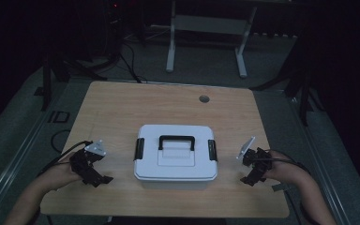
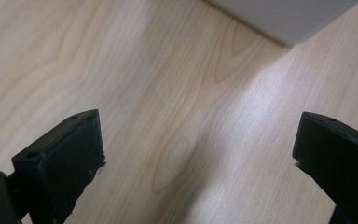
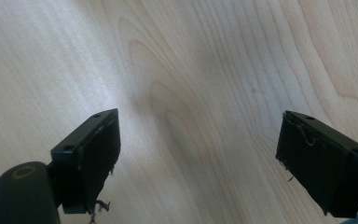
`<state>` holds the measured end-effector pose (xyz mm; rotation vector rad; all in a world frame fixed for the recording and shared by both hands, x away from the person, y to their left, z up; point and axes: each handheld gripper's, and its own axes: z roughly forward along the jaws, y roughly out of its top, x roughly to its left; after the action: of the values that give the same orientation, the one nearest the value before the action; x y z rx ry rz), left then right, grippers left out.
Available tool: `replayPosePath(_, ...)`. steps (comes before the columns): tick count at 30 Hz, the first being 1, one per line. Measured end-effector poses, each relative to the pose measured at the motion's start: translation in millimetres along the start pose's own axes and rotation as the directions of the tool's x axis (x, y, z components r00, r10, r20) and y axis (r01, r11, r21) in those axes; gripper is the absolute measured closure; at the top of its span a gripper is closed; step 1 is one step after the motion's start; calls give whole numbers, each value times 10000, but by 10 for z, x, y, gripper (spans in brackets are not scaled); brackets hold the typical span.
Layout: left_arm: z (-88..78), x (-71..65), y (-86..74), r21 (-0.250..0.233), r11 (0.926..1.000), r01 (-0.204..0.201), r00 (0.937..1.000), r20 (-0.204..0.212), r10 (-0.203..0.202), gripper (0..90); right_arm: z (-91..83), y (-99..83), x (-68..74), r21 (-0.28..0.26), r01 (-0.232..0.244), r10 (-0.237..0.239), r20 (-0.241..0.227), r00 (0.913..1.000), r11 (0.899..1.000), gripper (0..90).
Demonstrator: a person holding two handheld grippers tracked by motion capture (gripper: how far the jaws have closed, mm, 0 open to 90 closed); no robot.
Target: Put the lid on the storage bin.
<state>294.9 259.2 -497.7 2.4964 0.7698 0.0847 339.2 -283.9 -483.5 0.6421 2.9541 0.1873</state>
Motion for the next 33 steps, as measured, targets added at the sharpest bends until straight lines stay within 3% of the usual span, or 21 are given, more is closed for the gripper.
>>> replayPosePath(4,74,-6,-121,-230,9993,307,9994,154,-304,16,47,-58,-13,-224,-292,293,50,9996,9993,130)
replayPosePath(9,152,-31,-225,-271,9989,370,9992,127,-367,16,94,-138,-26,-595,-621,623,21,9981,9963,129)
replayPosePath(19,249,-41,-385,-621,9958,667,9978,52,-665,16,166,-282,-53,-1662,-1420,1452,68,9894,9758,128)
replayPosePath(33,227,-16,-463,-994,9913,867,9962,-14,-873,16,253,-336,-74,-2362,-1662,1761,212,9841,9574,125)
